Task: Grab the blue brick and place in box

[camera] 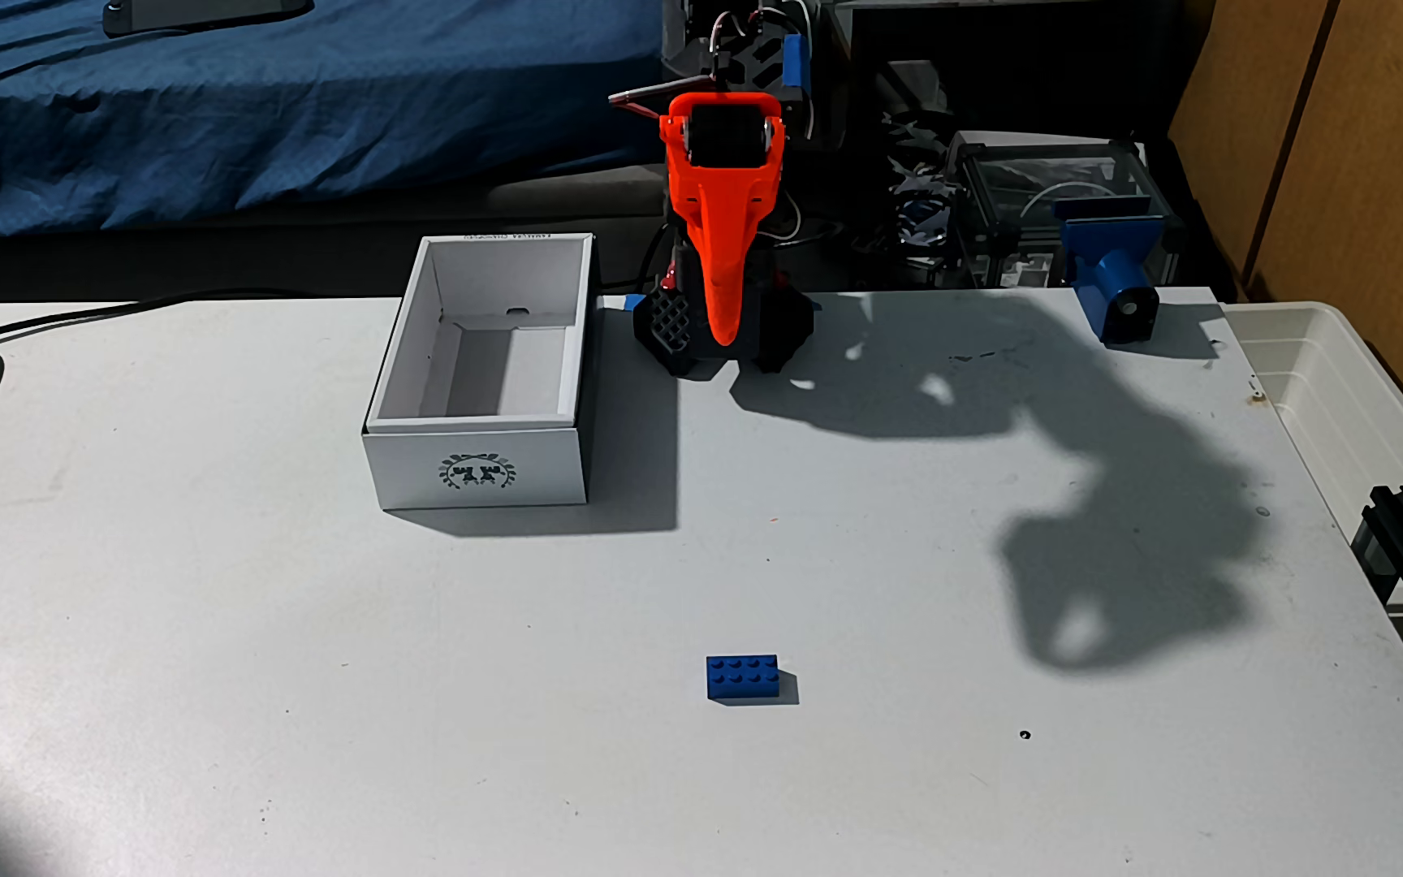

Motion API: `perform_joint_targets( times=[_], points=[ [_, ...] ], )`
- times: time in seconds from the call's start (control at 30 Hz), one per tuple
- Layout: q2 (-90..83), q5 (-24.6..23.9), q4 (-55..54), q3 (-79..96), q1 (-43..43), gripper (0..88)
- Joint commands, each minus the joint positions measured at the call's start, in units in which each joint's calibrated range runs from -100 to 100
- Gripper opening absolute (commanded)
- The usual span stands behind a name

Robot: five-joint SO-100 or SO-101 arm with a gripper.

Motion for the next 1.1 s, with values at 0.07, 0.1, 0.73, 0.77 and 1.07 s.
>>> perform_joint_targets(
  times=[0.07,0.1,0.73,0.77,1.07],
  points=[
    [0.36,0.18,-1.01,-3.92,4.36,1.0],
    [0.45,0.24,-1.01,-4.54,5.18,1.0],
    [27.34,-0.03,-0.32,-17.76,7.48,0.9],
    [30.05,-0.13,-0.32,-18.92,7.33,0.9],
    [53.47,-0.39,-0.15,-30.19,7.26,0.9]
  ],
)
